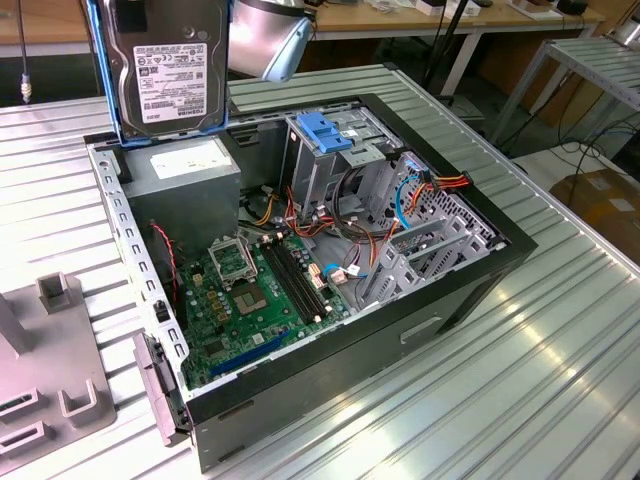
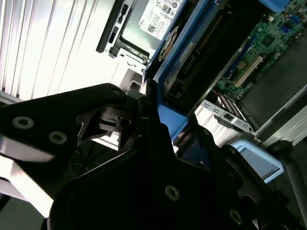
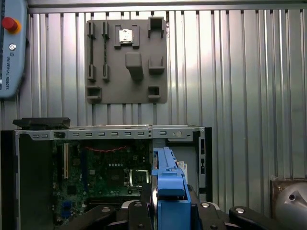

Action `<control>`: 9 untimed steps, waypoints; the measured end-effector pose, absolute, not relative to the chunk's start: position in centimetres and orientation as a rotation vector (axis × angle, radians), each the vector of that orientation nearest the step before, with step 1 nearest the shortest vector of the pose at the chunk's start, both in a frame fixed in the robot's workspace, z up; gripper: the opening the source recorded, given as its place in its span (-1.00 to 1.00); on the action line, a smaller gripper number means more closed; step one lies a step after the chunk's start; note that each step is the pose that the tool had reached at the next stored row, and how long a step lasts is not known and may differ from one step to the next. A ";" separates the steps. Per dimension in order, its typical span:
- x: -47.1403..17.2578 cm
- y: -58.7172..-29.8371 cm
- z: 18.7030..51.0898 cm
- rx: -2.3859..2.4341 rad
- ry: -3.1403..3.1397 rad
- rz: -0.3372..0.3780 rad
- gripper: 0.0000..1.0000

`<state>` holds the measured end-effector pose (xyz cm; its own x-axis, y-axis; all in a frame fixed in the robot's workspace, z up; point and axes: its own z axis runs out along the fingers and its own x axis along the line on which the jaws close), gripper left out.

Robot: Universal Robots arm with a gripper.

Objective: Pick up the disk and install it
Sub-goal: 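Pick up the disk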

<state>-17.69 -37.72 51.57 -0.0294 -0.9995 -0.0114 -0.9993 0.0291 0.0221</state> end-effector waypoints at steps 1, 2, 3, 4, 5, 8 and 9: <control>-17.6 -37.7 51.6 2.183 -2.248 -0.037 -0.25; -17.4 -37.7 51.6 2.183 -2.248 -0.037 -0.25; -17.3 -37.7 51.6 2.183 -2.248 -0.037 -0.25; -17.1 -37.7 51.6 2.183 -2.248 -0.037 -0.25; -16.9 -37.7 51.6 2.183 -2.248 -0.037 -0.25; -16.5 -37.7 51.6 2.183 -2.248 -0.037 -0.25; -16.4 -37.7 51.6 2.183 -2.248 -0.037 -0.25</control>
